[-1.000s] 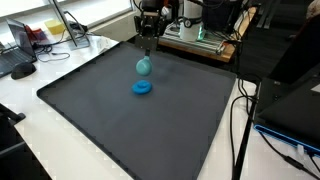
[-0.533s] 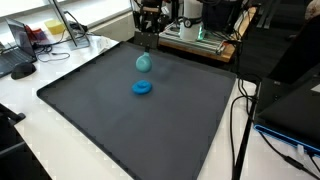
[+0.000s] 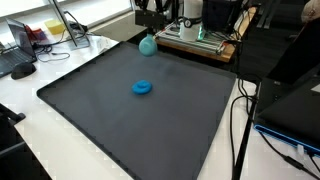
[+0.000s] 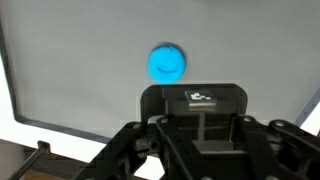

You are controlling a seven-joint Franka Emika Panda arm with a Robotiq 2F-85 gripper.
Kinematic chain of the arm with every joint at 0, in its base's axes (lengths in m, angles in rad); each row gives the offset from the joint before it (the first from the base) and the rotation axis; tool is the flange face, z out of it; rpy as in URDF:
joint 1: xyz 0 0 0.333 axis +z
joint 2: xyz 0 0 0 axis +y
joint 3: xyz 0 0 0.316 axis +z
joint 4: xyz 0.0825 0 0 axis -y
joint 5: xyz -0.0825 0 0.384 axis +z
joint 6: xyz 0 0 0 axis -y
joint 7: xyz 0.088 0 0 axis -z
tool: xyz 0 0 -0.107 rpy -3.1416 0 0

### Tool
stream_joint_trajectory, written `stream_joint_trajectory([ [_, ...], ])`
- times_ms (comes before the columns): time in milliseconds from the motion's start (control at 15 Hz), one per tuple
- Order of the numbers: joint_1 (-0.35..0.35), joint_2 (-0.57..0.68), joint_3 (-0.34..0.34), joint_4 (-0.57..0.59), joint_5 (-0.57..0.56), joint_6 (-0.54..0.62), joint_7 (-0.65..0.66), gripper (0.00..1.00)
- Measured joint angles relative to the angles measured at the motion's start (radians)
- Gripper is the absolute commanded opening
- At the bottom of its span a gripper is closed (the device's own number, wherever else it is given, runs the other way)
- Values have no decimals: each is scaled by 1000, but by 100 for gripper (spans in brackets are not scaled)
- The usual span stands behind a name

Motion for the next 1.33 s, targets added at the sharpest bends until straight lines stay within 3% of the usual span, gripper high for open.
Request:
stream_joint_trajectory([
  [267, 4, 117, 23, 167, -78, -176, 27, 22],
  [667, 17, 400, 16, 400, -163, -343, 41, 22],
  [1333, 82, 788, -35, 752, -174, -554, 18, 22],
])
